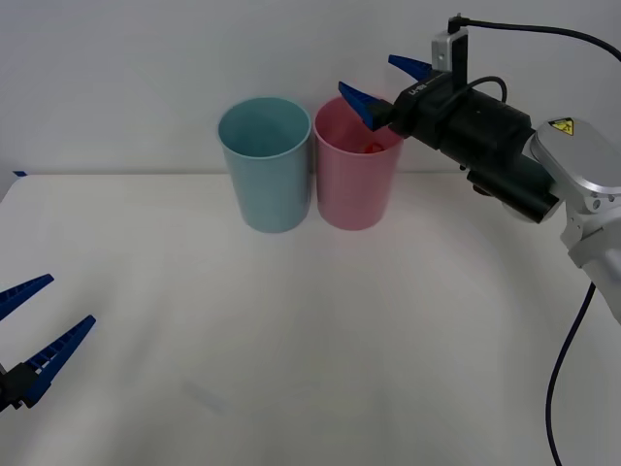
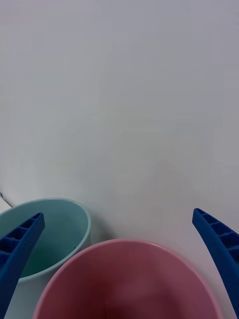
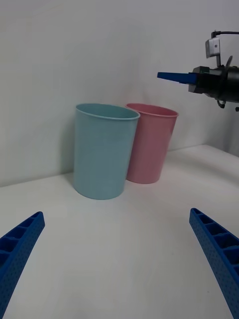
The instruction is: Grasp the object on the table and drop it into the matching bin: aluminum can to the light blue bin, PET bottle to the pink bin.
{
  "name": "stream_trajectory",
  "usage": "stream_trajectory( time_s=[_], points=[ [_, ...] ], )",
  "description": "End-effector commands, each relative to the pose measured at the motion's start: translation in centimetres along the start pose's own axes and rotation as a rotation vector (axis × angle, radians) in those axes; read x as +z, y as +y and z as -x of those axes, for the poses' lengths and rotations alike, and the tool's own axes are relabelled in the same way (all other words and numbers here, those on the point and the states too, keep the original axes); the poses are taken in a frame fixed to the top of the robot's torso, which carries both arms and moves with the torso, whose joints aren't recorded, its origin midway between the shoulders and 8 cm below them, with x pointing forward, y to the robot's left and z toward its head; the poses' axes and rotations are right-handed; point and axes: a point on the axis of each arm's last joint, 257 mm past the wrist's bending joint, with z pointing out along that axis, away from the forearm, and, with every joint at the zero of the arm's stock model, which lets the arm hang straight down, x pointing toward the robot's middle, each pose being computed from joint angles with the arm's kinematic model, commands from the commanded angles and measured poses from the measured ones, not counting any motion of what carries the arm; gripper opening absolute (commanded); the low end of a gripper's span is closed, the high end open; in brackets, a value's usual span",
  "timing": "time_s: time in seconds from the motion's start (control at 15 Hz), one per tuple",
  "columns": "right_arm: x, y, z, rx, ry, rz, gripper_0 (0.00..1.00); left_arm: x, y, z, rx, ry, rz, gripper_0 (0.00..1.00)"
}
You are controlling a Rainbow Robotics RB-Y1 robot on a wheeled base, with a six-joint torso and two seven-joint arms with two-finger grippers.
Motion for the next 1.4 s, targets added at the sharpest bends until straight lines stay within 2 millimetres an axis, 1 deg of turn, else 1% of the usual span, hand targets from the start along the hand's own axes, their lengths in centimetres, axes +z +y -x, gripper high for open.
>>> stream_trajectory(
  time_s=[0.07, 0.13, 0.27, 0.4, 0.47, 0.6, 0.73, 0.87, 1.13, 1.2, 1.33, 1.4],
  points=[
    [-2.3, 0.5, 0.0, -0.007, -0.017, 0.005, 1.00, 0.0, 0.0, 0.0, 0.000, 0.000, 0.000, 1.00],
    [-3.4, 0.7, -0.3, -0.005, -0.018, 0.005, 1.00, 0.0, 0.0, 0.0, 0.000, 0.000, 0.000, 1.00],
    [-5.6, 0.9, -0.4, -0.006, -0.029, 0.000, 1.00, 0.0, 0.0, 0.0, 0.000, 0.000, 0.000, 1.00],
    [-8.3, 1.1, -0.9, -0.012, -0.030, -0.009, 1.00, 0.0, 0.0, 0.0, 0.000, 0.000, 0.000, 1.00],
    [-9.2, 1.1, -1.0, -0.014, -0.031, -0.013, 1.00, 0.0, 0.0, 0.0, 0.000, 0.000, 0.000, 1.00],
    [-12.0, 1.2, -1.3, -0.020, -0.028, -0.022, 1.00, 0.0, 0.0, 0.0, 0.000, 0.000, 0.000, 1.00],
    [-14.0, 1.6, -1.3, -0.026, -0.030, -0.022, 1.00, 0.0, 0.0, 0.0, 0.000, 0.000, 0.000, 1.00],
    [-16.5, 1.6, -1.7, -0.029, -0.022, -0.013, 1.00, 0.0, 0.0, 0.0, 0.000, 0.000, 0.000, 1.00],
    [-21.5, 0.9, -3.0, -0.055, 0.011, -0.031, 1.00, 0.0, 0.0, 0.0, 0.000, 0.000, 0.000, 1.00],
    [-23.0, 0.6, -3.5, -0.065, 0.027, -0.035, 1.00, 0.0, 0.0, 0.0, 0.000, 0.000, 0.000, 1.00],
    [-25.2, 0.0, -4.5, -0.129, 0.052, -0.056, 1.00, 0.0, 0.0, 0.0, 0.000, 0.000, 0.000, 1.00],
    [-26.7, -0.5, -5.0, -0.153, 0.066, -0.076, 1.00, 0.0, 0.0, 0.0, 0.000, 0.000, 0.000, 1.00]
  ],
)
